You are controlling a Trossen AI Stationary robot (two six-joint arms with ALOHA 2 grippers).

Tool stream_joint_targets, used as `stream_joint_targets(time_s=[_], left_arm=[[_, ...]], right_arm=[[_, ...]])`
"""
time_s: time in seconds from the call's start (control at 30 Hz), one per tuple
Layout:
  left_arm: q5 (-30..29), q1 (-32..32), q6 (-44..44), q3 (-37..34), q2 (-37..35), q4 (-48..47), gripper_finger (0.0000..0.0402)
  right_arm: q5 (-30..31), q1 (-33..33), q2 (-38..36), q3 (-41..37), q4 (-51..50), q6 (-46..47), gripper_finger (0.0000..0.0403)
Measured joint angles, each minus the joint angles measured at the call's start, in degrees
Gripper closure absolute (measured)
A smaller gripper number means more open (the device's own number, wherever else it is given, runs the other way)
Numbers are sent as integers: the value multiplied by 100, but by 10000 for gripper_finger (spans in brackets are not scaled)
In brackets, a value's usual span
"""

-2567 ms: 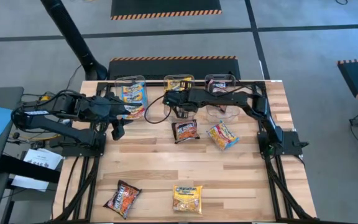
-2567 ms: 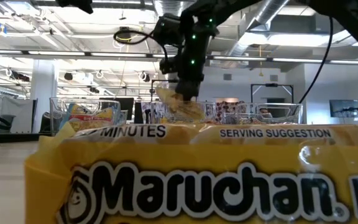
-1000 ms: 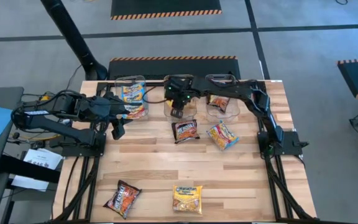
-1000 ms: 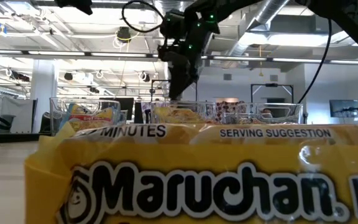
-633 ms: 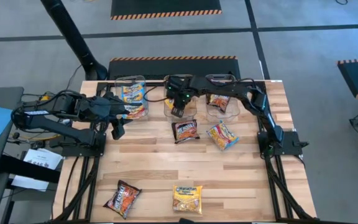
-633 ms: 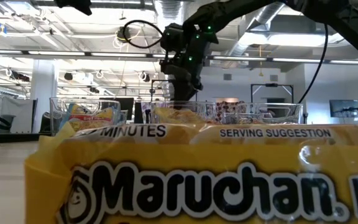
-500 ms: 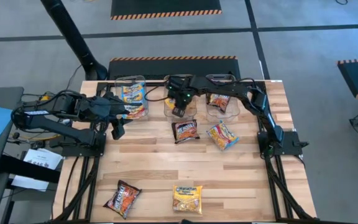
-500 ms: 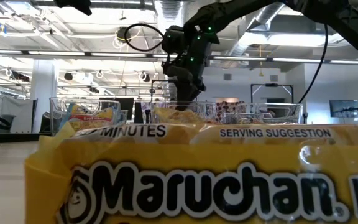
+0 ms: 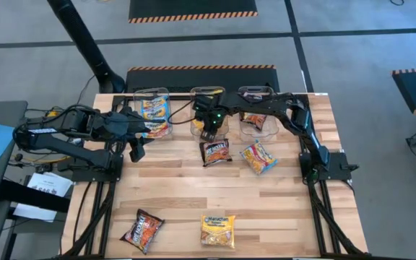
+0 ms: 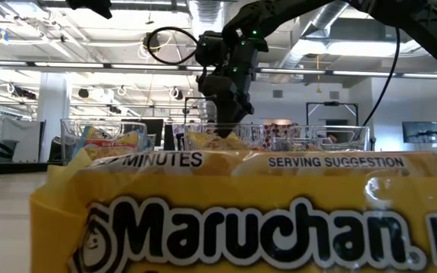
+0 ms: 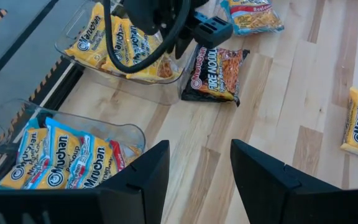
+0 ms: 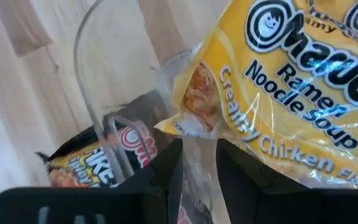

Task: Sort Maruchan noodles
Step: Put the yellow noodle pack into the middle transparent bin

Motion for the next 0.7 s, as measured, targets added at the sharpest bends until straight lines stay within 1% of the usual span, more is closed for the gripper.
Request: stream_joint_targets(time_s=[0.17,0.23,0.33,0.43,0.5,0.6,0.7], left_arm=[[2,-2,0,0,-2,0,242],[2,-2,0,0,-2,0,242],[0,-2,47,0,-2,4,242],[0,-2,60,0,-1,7,242],[0,-2,57,0,0,10,242],[0,-2,57,0,-2,9,242],[2,0,57,0,0,7,242]], right_arm=[[-30,-48,0,-25,-29,165,281],[102,-53,0,-27,87,167,281],[87,-95,0,-27,269,289,281],[70,-125,15,-27,128,296,281],[61,-128,159,-8,217,313,281],[-71,-160,286,-37,45,385,281],[-78,-134,465,-15,186,418,281]])
